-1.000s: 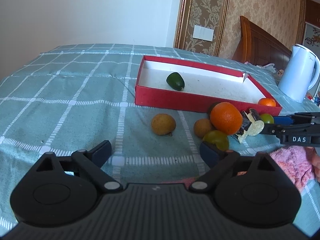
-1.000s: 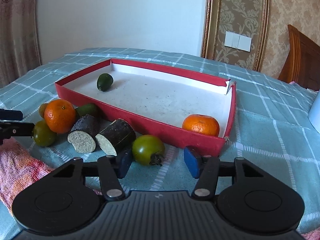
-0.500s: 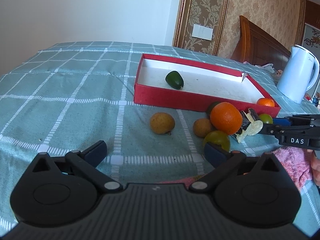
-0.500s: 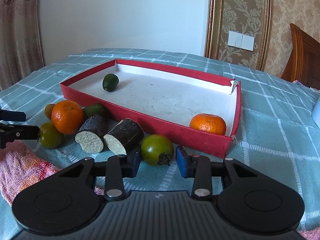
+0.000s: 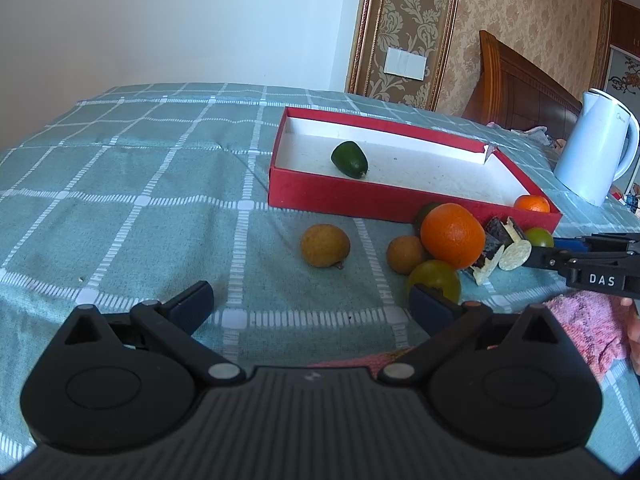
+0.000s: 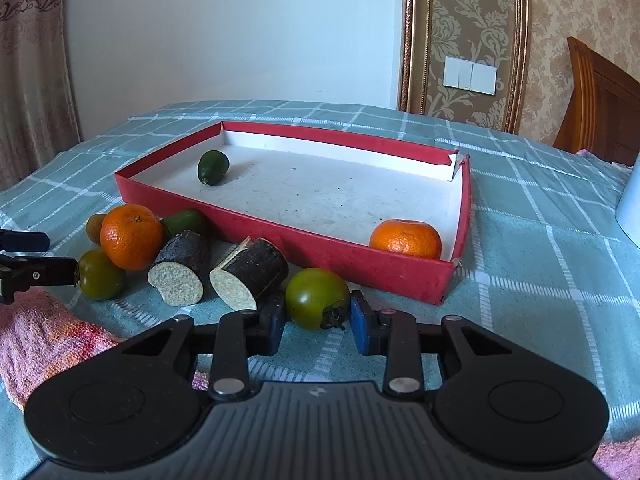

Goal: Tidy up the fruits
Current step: 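Close the right gripper around the green-brown persimmon beside the yam pieces, then lift the persimmon into the tray and open the right gripper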

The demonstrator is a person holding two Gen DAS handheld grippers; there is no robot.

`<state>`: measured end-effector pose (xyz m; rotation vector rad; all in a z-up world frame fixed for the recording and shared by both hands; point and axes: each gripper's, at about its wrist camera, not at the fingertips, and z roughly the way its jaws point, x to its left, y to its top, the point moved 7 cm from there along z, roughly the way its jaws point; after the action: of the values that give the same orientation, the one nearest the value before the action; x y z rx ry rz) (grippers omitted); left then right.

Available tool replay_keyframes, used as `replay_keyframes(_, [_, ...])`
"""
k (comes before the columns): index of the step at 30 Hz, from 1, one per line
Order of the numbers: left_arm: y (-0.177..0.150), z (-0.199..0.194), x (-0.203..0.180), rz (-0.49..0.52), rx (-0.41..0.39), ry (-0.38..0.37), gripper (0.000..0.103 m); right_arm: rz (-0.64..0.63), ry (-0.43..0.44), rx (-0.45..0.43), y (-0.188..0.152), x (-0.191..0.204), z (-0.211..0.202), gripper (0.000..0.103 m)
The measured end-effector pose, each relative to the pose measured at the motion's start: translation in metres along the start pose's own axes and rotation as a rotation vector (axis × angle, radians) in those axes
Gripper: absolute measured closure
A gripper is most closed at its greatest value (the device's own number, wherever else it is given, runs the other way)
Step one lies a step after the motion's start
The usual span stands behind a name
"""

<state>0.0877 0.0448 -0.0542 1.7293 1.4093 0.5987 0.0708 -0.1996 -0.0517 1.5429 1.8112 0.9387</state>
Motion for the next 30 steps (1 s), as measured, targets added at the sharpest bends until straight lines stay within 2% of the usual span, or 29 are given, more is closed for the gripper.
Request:
replay_keyframes(6, [0.0, 0.0, 0.0, 0.001, 0.0, 0.001, 0.0, 0.034, -0.025, -0.043, 0.002, -0.011, -0.01, 0.07])
replay_keyframes(15, [-0.001, -0.001, 0.0, -0.004, -0.002, -0.002, 0.0, 0.081, -0.036, -0.061, 0.002, -0.02, -0.014, 0.07])
replay_keyframes(21, [-0.001, -0.002, 0.0, -0.008, -0.004, -0.006, 0.0, 0.108, -0.057, -0.159, 0.023, -0.025, -0.03, 0.07])
replay_keyframes(24, [-0.001, -0.002, 0.001, -0.011, -0.005, -0.008, 0.0, 0.08, -0.069, -0.16, 0.044, -0.024, -0.021, 0.07])
replay_keyframes(30, [0.0, -0.003, 0.002, -0.026, -0.011, -0.018, 0.0, 0.044, -0.105, -0.073, 0.074, -0.024, 0.035, 0.07])
